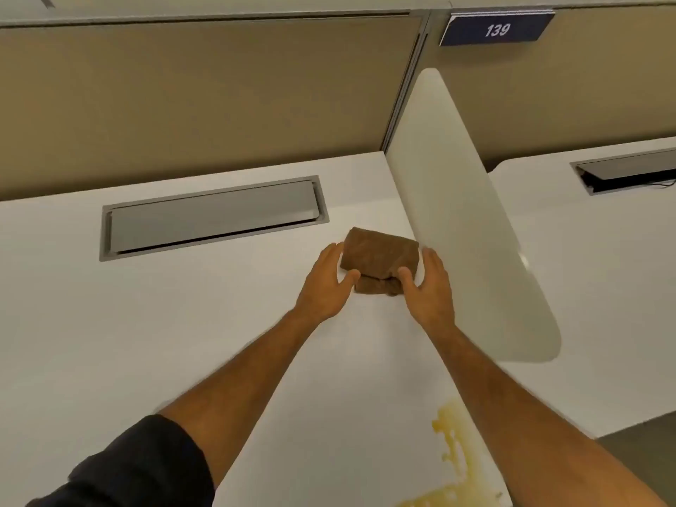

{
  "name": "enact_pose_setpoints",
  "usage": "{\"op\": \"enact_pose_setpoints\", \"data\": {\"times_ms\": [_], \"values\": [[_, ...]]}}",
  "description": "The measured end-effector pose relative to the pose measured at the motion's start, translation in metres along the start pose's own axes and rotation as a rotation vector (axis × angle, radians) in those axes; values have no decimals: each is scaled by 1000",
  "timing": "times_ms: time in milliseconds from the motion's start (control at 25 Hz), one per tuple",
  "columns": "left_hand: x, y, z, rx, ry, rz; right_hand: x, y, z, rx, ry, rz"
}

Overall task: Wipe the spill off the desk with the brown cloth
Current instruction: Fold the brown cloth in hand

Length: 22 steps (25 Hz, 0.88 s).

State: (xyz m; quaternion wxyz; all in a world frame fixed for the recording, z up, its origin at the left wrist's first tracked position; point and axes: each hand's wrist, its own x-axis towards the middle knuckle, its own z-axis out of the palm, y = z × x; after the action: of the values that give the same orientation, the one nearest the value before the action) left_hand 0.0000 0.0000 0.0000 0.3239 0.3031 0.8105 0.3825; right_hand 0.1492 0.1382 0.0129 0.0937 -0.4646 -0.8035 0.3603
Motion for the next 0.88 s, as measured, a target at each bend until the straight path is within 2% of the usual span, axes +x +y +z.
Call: {"op": "enact_pose_setpoints", "data": {"times_ms": [40,120,240,400,520,720,880], "values": [[12,-3,5,-59,37,-30,8,2,8,98,94,84],[32,-8,11,-141,51,-136,22,7,20,225,156,263],[53,-14,22,-210,17,-215,37,10,39,335,110,388],[63,-20,34,-187,30,-168,50,20,51,428,73,514],[59,-20,32,-223,38,-171,46,23,51,622,7,604],[24,-16,18,-311,-40,-234,23,1,23,885,-80,550],[-26,-3,-9,-164,-9,-183,-8,-28,-9,821,-170,413]]}}
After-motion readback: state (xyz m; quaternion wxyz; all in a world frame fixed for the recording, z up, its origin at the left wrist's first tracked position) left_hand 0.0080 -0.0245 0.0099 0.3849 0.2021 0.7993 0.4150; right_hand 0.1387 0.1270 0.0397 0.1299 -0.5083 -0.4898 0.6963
